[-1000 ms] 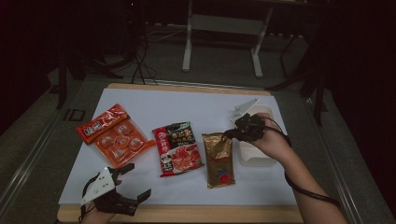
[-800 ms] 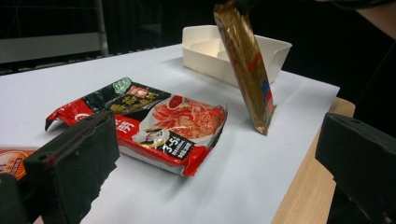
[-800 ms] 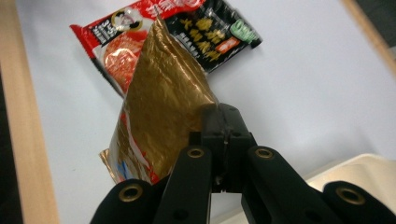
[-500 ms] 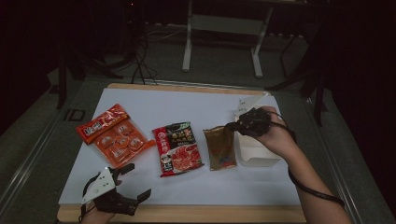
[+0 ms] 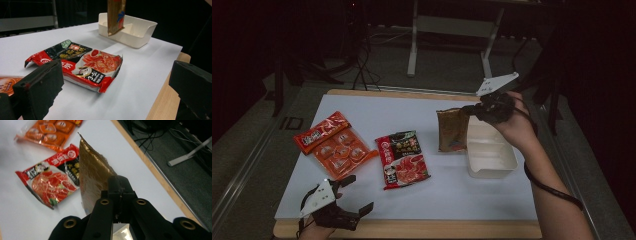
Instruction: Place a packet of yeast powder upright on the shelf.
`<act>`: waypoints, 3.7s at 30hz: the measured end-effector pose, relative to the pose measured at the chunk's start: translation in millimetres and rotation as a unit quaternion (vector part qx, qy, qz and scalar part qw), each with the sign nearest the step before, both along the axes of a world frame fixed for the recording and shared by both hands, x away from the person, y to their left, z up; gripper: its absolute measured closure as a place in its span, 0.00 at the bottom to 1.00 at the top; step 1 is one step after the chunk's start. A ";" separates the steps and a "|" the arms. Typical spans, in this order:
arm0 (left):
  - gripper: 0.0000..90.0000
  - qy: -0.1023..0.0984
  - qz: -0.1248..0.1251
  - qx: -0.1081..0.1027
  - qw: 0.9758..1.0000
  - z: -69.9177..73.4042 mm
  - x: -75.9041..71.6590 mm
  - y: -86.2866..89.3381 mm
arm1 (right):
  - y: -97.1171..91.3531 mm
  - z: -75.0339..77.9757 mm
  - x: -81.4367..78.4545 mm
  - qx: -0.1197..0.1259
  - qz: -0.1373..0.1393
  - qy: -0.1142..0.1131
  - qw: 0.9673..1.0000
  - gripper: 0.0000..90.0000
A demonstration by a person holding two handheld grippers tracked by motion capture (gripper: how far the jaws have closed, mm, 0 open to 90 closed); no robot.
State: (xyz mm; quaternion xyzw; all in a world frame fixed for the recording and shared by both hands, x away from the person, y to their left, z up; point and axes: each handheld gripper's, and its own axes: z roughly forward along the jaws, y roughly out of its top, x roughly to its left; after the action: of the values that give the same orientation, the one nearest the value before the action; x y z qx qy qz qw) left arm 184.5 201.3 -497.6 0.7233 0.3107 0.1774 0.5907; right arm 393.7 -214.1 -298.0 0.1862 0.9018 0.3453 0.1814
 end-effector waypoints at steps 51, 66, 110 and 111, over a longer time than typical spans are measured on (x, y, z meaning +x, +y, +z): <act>0.00 0.008 -0.001 -0.001 1.000 -2.8 -0.8 -0.6 | -88.4 -12.4 94.3 0.048 -0.181 -0.024 0.982 1.00; 0.00 0.010 -0.004 -0.003 1.000 -3.1 -0.5 -0.5 | -87.1 -47.0 98.5 0.047 -0.169 0.011 0.984 1.00; 0.00 -0.009 0.006 -0.001 1.000 5.1 0.8 -4.8 | -57.9 -41.0 5.2 0.175 -0.106 0.001 0.979 0.15; 0.00 -0.007 0.007 -0.002 1.000 5.3 1.0 -4.9 | -55.1 -43.1 -0.5 0.181 -0.095 0.004 0.979 0.14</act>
State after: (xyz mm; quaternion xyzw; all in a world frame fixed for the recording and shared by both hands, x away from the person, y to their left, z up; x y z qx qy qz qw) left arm 185.5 196.4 -492.3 0.7189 0.3120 0.1859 0.5927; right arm 393.2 -269.3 -341.0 0.3020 0.8033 0.4834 0.1728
